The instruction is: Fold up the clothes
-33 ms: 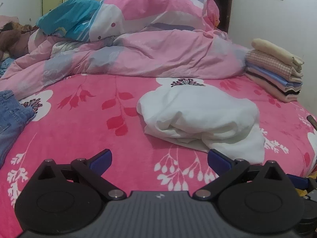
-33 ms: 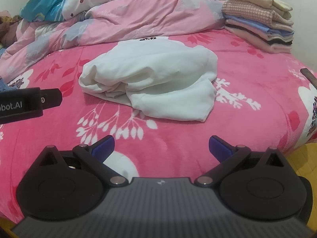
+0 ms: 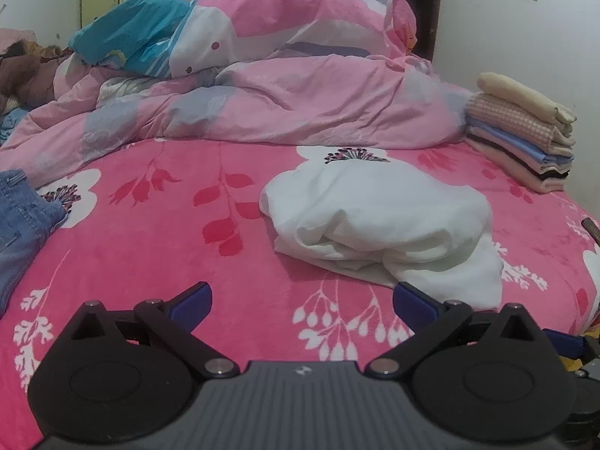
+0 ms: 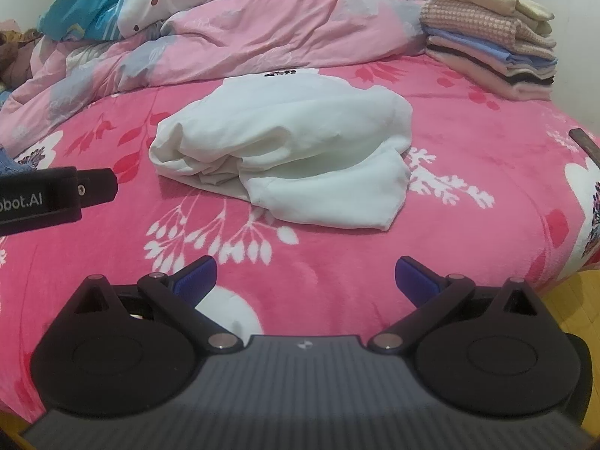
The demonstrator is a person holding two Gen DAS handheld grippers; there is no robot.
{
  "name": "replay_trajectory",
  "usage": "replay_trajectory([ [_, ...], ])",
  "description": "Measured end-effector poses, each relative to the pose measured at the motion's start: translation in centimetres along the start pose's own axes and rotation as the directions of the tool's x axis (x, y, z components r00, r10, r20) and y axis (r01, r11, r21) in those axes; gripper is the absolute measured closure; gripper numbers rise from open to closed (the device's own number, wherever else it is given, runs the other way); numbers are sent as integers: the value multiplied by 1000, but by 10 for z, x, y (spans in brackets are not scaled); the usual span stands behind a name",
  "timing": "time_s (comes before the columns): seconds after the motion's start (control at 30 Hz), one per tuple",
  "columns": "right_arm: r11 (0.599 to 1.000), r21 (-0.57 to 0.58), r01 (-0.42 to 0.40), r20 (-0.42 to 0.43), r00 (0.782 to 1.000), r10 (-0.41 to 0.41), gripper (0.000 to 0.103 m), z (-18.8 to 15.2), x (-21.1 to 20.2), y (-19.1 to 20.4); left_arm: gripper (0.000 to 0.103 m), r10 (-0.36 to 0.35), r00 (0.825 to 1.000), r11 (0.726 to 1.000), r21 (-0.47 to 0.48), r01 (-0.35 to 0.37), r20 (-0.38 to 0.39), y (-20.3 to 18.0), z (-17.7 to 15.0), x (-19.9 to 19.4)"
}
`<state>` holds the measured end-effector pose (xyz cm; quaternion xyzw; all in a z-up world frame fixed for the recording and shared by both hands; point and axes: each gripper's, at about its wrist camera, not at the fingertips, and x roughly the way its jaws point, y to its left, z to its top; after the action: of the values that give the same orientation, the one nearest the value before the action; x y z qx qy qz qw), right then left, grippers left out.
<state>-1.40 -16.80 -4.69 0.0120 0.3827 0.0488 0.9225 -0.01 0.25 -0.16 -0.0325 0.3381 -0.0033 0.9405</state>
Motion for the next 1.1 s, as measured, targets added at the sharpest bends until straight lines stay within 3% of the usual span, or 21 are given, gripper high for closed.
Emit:
replay_trajectory([
  [0.33, 1000, 13, 10, -3, 1000, -10, 1, 1, 6, 1, 0, -24, 999, 1000, -3, 24, 36, 19, -9, 6],
  [0.73, 1000, 17, 2, -6, 1000, -1, 1, 2, 7, -1, 0, 50, 995, 998, 26, -52, 82, 30, -24, 12],
  [0.9, 1000, 12, 1, -7, 1000, -1, 1, 2, 8, 0, 0, 36, 998, 999, 1, -36, 52, 29, -26, 16],
  [1.1, 1000, 20, 5, -14, 1000, -5, 1, 3, 10, -1, 0, 44, 996, 999, 3, -45, 79, 28, -29, 12],
])
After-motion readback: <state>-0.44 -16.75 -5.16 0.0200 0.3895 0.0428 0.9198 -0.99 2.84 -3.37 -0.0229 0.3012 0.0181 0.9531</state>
